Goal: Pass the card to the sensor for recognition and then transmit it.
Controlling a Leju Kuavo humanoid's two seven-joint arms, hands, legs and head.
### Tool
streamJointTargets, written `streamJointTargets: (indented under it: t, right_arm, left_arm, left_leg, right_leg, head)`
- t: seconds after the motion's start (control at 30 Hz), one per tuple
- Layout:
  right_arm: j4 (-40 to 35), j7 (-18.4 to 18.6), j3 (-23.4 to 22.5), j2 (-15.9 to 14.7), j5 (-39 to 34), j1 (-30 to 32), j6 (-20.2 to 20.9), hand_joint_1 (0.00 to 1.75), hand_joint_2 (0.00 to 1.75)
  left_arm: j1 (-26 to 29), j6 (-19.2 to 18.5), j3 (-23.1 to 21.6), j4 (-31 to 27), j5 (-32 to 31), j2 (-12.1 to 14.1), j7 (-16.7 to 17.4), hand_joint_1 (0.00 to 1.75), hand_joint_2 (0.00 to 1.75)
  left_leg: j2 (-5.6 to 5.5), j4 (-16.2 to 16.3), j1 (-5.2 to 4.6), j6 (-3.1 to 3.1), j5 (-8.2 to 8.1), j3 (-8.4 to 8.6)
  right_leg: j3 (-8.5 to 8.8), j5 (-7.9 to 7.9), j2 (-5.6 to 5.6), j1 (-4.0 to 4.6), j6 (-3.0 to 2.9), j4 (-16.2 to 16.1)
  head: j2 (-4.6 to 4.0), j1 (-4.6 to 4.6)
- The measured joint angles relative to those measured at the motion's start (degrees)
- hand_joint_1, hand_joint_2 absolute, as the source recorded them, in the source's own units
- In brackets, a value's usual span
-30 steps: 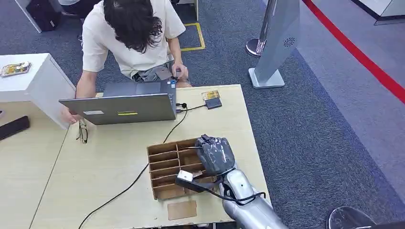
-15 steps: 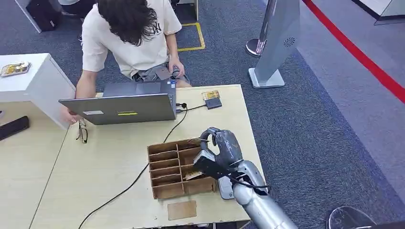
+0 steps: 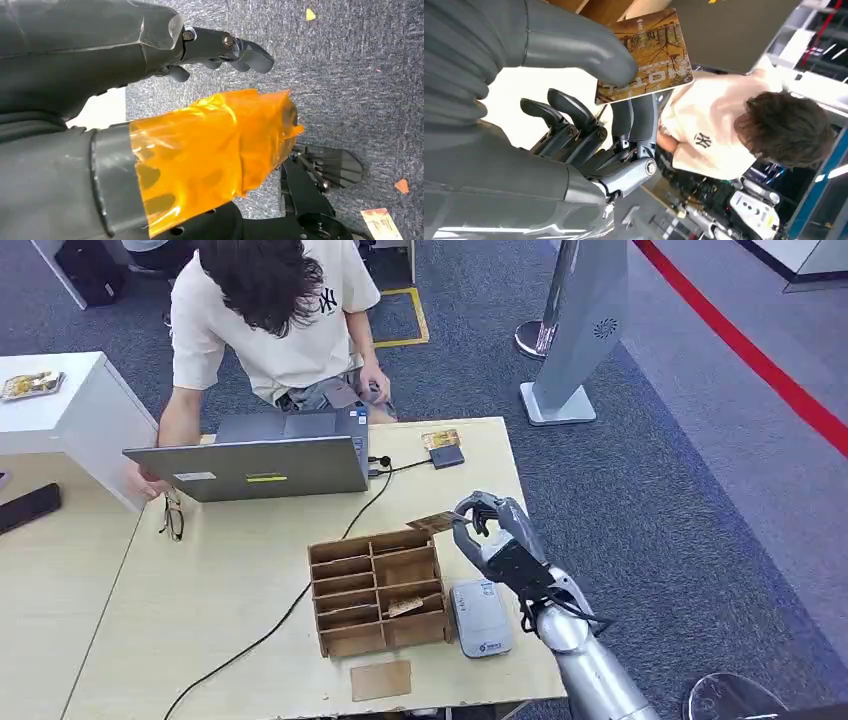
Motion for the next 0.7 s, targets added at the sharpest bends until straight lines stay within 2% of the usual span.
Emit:
streamJointTargets:
  t: [0.17,0.7]
  right_arm:
    - [-0.3,-0.8,-0.8,-0.3,-1.0,0.2,2.3,1.75,1.75]
    - [-0.2,-0.9,0.4,-0.2,-0.9,0.1,3.1,1.75,1.75]
  left_arm:
    - [0.0,0.0,0.0,0.0,0.0,0.0,0.0,0.00,0.00]
    - [0.0,0.2,0.0,0.0,-0.6,0.0,0.0,0.00,0.00]
  left_leg:
    - [0.01,0.0,0.00,0.00,0.00,0.00]
    - [-0.01,0.0,0.01,0.00,0.00,-0.03]
  right_leg:
    - [0.00,0.00,0.00,0.00,0.00,0.0]
    - [0.00,0.00,-0.01,0.00,0.00,0.0]
  head:
    - [0.00,-0.02]
    - [0.00,-0.02]
